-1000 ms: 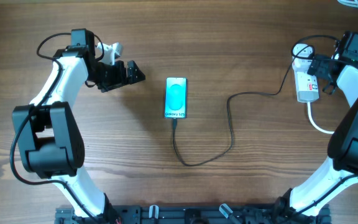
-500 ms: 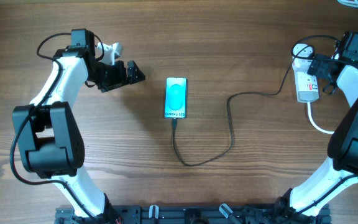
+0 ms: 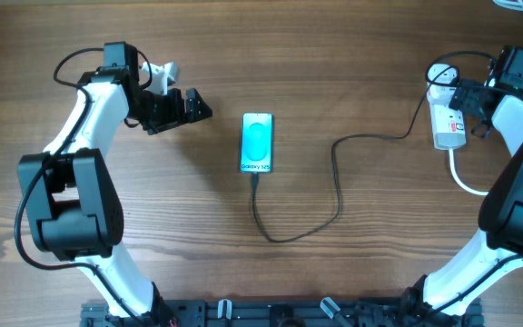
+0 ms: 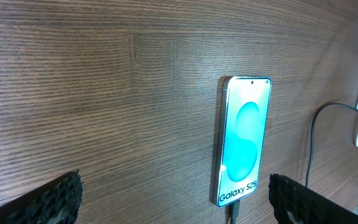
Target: Plug charger to phone and switch on socket
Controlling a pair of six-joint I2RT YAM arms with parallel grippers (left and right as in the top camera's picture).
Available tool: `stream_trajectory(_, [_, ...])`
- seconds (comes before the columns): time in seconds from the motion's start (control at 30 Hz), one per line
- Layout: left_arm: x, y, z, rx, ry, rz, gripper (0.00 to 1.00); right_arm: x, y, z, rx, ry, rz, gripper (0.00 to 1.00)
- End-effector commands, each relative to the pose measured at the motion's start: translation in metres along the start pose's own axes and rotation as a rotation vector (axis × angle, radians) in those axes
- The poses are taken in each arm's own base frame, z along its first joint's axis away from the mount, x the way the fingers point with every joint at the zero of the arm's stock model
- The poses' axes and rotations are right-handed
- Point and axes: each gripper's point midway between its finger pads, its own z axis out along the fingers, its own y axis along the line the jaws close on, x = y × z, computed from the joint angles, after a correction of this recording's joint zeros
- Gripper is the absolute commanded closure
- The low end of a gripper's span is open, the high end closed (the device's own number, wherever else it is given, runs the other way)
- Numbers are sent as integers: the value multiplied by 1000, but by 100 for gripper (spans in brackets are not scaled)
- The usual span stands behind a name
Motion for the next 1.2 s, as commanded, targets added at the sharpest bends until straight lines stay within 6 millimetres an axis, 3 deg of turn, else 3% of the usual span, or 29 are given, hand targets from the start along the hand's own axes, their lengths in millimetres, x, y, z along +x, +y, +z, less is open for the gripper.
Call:
stream_trajectory(0.0, [0, 1, -1, -6, -2, -1, 0, 0, 14, 4, -34, 1, -10, 0])
stream_trajectory(0.2, [-1, 0, -1, -6, -4, 0, 0, 0, 14, 4, -34, 1, -10, 0])
stream_trajectory(0.3, [-4, -6, -11, -6, -30, 17, 0, 0, 14, 4, -34, 1, -10, 0])
stream_trajectory(0.47, [-17, -44, -67, -2, -177, 115, 0, 0, 14, 4, -34, 1, -10, 1])
stream_trajectory(0.53, [-20, -66, -100, 0, -262, 172, 0, 0, 14, 4, -34, 1, -10, 0])
stream_trajectory(0.73, [-9, -118, -178, 5, -464, 307, 0, 0, 14, 4, -34, 1, -10, 0])
stream_trajectory(0.9, [3, -139, -209, 7, -549, 363, 0, 0, 14, 4, -34, 1, -10, 0])
stream_trajectory(0.97, [3, -133, -218, -60, -581, 355, 0, 0, 14, 4, -34, 1, -10, 0])
stream_trajectory(1.17, [17, -133, -224, -78, -574, 343, 0, 0, 14, 4, -34, 1, -10, 0])
